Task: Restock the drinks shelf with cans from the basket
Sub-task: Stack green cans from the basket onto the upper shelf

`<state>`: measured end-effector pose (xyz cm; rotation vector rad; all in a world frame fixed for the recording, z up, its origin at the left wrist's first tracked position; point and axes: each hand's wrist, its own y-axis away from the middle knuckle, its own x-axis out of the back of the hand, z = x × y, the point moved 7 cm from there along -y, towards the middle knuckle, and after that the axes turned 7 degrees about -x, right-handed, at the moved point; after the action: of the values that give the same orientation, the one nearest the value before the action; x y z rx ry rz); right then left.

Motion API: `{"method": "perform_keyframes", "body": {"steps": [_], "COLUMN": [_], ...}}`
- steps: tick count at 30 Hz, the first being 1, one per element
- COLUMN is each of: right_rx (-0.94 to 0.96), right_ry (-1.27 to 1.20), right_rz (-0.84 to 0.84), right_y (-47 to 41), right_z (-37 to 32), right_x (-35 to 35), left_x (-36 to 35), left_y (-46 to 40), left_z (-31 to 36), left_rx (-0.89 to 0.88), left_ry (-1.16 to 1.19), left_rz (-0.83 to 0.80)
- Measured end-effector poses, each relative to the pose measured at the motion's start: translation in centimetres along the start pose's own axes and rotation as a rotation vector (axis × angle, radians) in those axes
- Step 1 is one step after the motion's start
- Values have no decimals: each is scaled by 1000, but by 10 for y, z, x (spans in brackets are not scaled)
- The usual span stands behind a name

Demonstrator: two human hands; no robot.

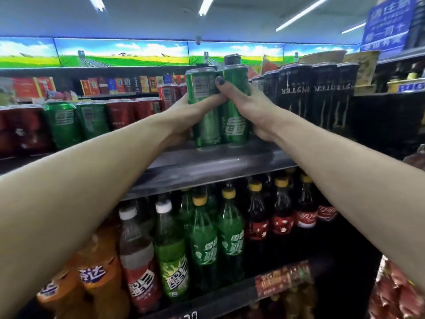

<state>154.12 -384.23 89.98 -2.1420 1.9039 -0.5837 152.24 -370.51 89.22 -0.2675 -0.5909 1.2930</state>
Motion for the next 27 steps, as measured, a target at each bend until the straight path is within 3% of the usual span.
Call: {"method": "perform_keyframes", "body": {"steps": [10,13,15,17,19,27], "right_rx": [-74,9,207,271,163,-121], "right_ry": [628,783,801,726,726,873], "right_rz": [203,357,473,387,254,44], "right_y": [42,55,73,82,79,41], "right_z": [-19,-24,-35,-37,-26,-4], "right_x": [7,14,15,6,0,-1], "left_x": [3,7,8,6,7,15], "left_y": [-1,-1,0,3,5,-4], "left_z": [-9,-12,-15,-15,-15,-24], "left_rx": [66,81,131,170,182,161], "left_ry": [26,25,57,60,39,-239], "left_rz": [16,30,15,-17,24,78]}}
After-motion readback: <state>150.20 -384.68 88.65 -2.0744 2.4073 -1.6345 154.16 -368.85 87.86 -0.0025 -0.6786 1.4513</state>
